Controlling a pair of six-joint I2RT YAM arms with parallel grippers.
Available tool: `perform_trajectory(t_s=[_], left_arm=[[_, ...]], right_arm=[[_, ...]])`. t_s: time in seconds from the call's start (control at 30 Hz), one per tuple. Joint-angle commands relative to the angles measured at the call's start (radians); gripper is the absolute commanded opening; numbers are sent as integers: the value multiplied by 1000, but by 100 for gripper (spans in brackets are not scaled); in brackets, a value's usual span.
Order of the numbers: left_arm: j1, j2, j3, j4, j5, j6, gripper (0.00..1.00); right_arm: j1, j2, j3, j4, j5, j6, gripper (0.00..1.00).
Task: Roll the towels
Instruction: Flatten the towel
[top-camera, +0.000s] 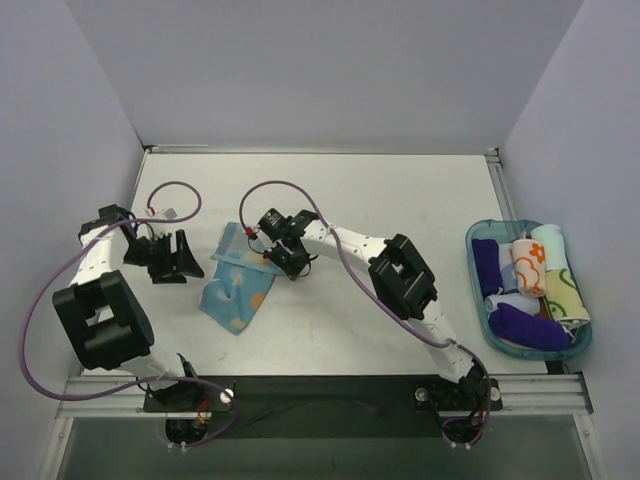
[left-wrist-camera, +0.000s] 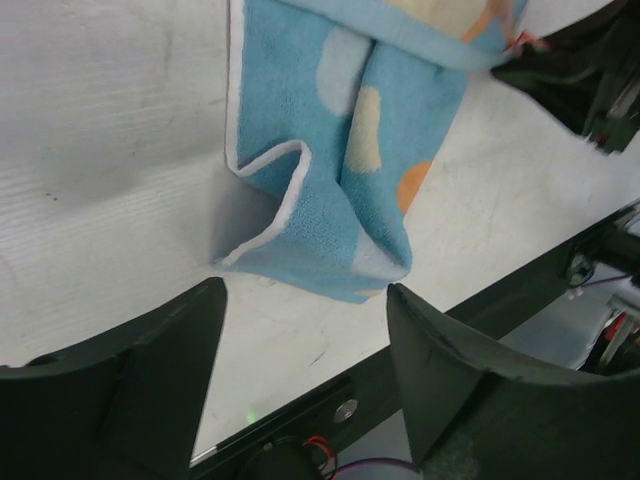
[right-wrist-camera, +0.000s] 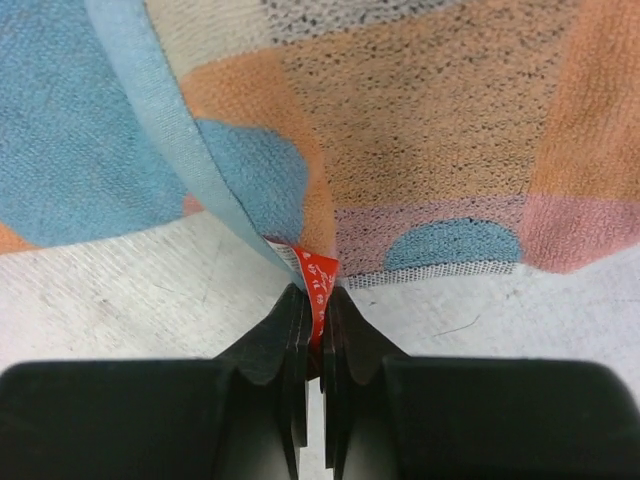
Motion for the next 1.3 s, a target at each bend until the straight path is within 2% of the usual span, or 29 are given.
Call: perform_trajectory(t_s=[0.0,0.07,0.3,0.4,0.43,0.53,0.57,0.7,0.73,0.77,0.87,0.93,0.97,1.0,1.03,1.1,1.17,1.27], left_arm=[[-79,36,21,-63,-71,100,78],[-122,60,6,-61,-149,134,81],[-167,89,-18,-6,-188,210,80],[-216,123,-32,-21,-165,281,77],[-251,143,-32,-29,-147,301,77],[-300,175,-12,-34,-136,350,68],[-311,181,-5,-34,-127,355,65],[-311,207,47,-20,-88,356,61],[-311,209,54,-14,-88,353,60],[-311,209,63,-9,-88,352,59],[-312,212,96,6,-98,361,56],[-314,217,118,20,-104,364,55],[-316,221,124,26,-105,369,55],[-320,230,126,44,-111,370,55],[-323,232,126,57,-110,373,55],[-332,240,118,112,-105,375,54],[-345,252,120,144,-110,361,54],[-362,284,146,176,-110,318,53]], right_arm=[[-63,-69,0,-57,-38,13,0],[-88,-118,-34,-57,-95,22,0],[-209,-356,-187,-61,-329,125,0],[-289,-407,-284,-63,-425,191,0],[-315,-415,-317,-61,-499,212,0],[-436,-467,-494,-23,-660,311,0],[-465,-508,-537,8,-675,338,0],[-637,-550,-704,5,-741,371,0],[-650,-557,-735,-30,-736,354,0],[-653,-554,-729,-75,-718,266,4],[-657,-586,-672,-188,-567,167,16],[-663,-632,-661,-147,-479,118,35],[-659,-663,-642,-132,-413,104,56],[-651,-671,-625,-118,-385,79,60],[-625,-668,-602,-109,-359,47,62],[-592,-643,-525,-100,-281,16,59],[-524,-605,-476,-95,-238,-22,47],[-406,-536,-399,-90,-144,-48,35]])
